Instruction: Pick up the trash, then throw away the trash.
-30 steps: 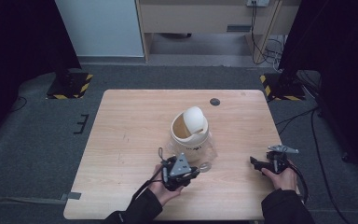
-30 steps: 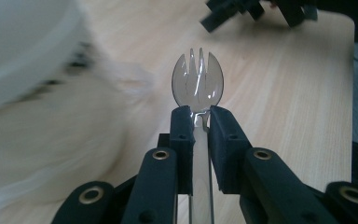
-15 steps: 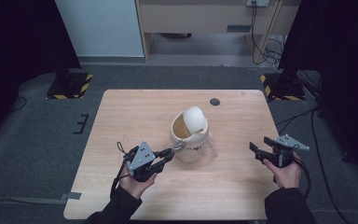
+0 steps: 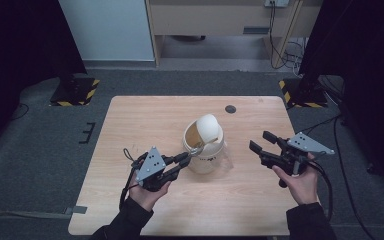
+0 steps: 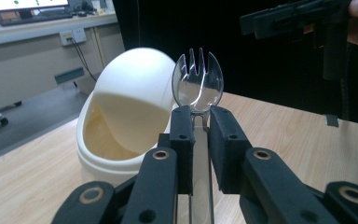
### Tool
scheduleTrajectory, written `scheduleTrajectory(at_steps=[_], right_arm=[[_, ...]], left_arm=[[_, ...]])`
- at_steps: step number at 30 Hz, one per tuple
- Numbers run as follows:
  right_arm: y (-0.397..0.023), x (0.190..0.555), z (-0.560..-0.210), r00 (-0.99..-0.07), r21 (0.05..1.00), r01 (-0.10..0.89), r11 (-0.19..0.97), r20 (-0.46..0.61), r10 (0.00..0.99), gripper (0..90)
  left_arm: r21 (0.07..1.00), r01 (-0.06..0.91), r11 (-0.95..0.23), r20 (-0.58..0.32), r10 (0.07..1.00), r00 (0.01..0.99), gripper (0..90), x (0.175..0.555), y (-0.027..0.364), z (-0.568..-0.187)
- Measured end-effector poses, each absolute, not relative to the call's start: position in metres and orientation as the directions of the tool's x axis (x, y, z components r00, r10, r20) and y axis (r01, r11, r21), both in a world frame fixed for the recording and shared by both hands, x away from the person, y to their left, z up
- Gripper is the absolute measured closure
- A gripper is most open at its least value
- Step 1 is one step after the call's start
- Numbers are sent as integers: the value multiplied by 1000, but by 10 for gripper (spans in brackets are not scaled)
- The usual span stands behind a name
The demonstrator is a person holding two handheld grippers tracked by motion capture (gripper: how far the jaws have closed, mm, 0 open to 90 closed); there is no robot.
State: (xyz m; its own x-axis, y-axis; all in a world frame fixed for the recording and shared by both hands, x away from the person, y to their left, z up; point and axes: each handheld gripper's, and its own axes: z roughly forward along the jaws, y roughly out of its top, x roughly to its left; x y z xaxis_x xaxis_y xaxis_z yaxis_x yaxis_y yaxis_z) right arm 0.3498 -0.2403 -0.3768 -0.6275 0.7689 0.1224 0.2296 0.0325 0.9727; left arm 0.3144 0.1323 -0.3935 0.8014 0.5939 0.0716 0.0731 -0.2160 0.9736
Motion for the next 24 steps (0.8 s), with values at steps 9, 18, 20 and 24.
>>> scheduleTrajectory(at_steps=[9,18,20,24], right_arm=[[-210,336,-355,-701,974,225,15,151,697,394],[-187,337,-351,-734,961,276,-25,227,640,468],[-182,339,-352,-740,958,286,-26,238,629,480],[-174,339,-353,-753,955,295,-18,244,611,505]], left_arm=[[975,44,-218,95,586,805,798,313,122,-391],[975,3,-221,128,575,808,798,309,105,-393],[977,0,-214,126,576,807,798,309,102,-392],[979,-14,-203,130,572,810,798,309,96,-389]])
